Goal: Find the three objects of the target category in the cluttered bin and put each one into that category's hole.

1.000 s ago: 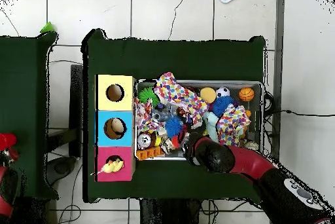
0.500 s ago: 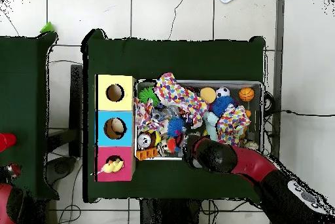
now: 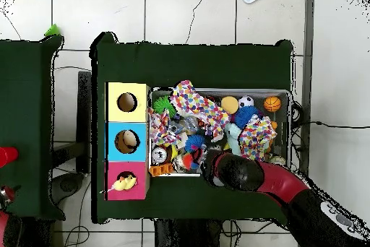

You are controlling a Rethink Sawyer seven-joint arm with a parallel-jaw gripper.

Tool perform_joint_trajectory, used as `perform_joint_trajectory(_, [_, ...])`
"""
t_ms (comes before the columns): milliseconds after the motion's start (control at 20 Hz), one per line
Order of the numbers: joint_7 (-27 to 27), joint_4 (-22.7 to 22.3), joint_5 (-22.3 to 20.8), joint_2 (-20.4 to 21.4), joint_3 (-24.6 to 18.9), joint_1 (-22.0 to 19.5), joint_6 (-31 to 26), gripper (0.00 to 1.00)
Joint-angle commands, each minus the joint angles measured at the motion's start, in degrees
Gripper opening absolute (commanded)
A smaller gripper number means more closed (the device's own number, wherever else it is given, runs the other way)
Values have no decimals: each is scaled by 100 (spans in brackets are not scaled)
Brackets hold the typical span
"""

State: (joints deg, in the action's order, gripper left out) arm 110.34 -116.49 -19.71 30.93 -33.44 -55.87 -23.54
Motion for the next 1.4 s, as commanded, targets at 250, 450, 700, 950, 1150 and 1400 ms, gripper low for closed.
perform_joint_trajectory(250, [-289, -282, 193, 143, -206, 183, -1433, 0])
perform_joint_trajectory(450, [-795, -37, -367, 235, 255, 286, -2103, 0])
perform_joint_trajectory(700, [-1179, 464, -1411, 105, 911, 393, -2576, 0])
perform_joint_trajectory(950, [-1294, 882, -2287, -76, 1108, 375, -2860, 0])
perform_joint_trajectory(1150, [-1377, 1001, -2653, -98, 998, 279, -2962, 0])
perform_joint_trajectory(1400, [-1359, 1067, -2924, -115, 928, 216, -2862, 0])
